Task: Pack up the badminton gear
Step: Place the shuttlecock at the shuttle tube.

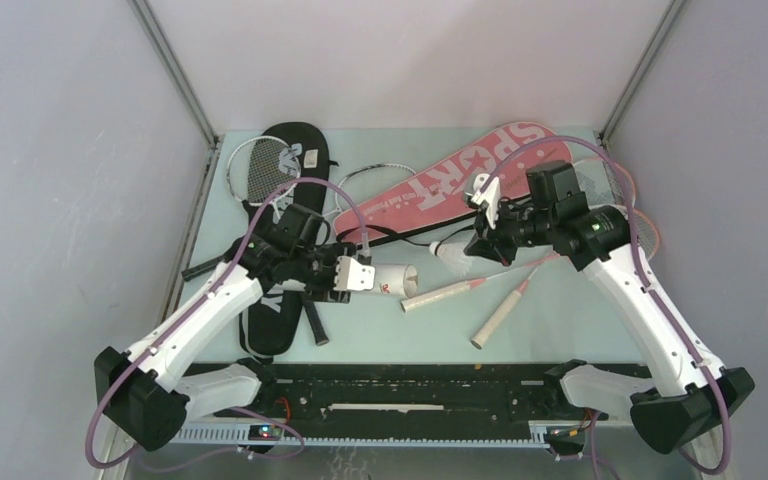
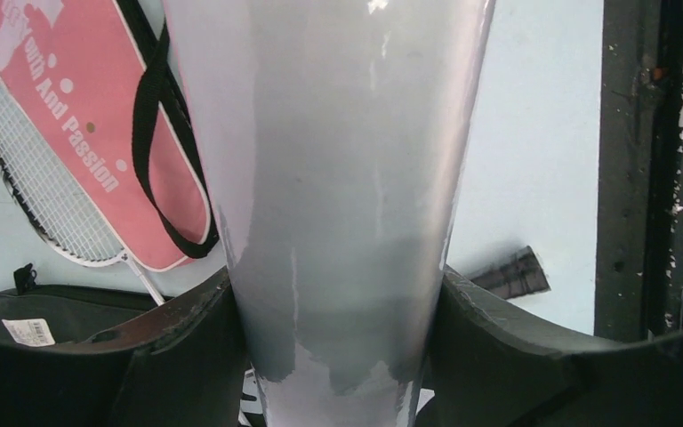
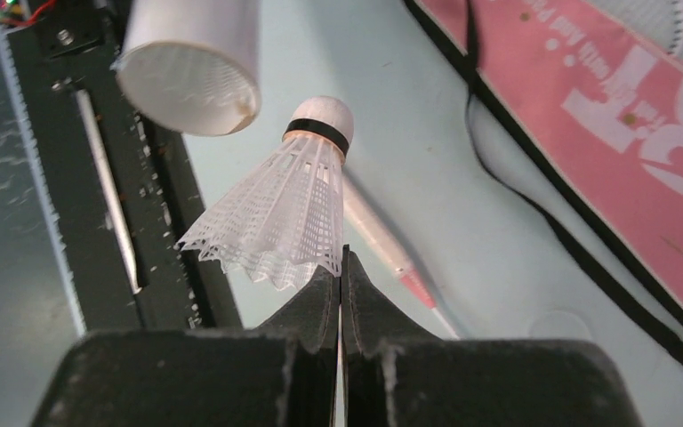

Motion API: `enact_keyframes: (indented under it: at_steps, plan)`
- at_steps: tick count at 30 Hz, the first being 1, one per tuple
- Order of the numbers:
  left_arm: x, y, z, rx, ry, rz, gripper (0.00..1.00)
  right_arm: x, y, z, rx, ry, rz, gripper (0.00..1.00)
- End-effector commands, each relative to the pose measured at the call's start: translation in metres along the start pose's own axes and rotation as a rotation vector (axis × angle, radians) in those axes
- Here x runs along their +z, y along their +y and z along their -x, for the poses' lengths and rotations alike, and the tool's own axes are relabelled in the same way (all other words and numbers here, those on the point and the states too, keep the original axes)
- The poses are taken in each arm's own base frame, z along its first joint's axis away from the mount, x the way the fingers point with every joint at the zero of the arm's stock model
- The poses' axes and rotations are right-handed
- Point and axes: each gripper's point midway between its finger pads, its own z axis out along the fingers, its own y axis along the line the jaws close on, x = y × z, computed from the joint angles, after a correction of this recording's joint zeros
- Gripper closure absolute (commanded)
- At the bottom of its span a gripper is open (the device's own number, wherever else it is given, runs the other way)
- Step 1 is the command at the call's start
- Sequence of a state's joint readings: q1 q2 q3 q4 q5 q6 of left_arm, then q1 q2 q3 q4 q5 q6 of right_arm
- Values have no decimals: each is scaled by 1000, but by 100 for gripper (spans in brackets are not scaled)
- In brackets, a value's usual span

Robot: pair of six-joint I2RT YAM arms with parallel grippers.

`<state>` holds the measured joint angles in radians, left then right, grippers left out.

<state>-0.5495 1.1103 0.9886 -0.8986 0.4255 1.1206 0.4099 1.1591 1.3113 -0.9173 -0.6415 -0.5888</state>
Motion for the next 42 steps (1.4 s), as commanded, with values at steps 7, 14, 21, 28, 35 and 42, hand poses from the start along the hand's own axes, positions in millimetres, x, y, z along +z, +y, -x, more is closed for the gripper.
enact_keyframes:
  at_steps: [7, 14, 21, 28, 35, 42]
  plan:
    - [-13, 35, 40, 7, -117, 93, 44, 23, 47, -6, 11, 48, 174, 100]
    - [-9, 33, 44, 0, -133, 78, 44, 41, 52, 2, 21, 46, 192, 100]
    - [1, 29, 46, -1, -124, 46, 44, 60, 45, 9, 63, 76, 137, 100]
    - [1, 27, 54, -14, -154, 25, 44, 67, 38, 13, 31, 102, 48, 85]
    - [2, 23, 61, -22, -189, -8, 45, 69, 39, 17, 41, 85, 50, 67]
    - [3, 18, 68, -27, -227, -41, 45, 70, 38, 17, 46, 88, 45, 49]
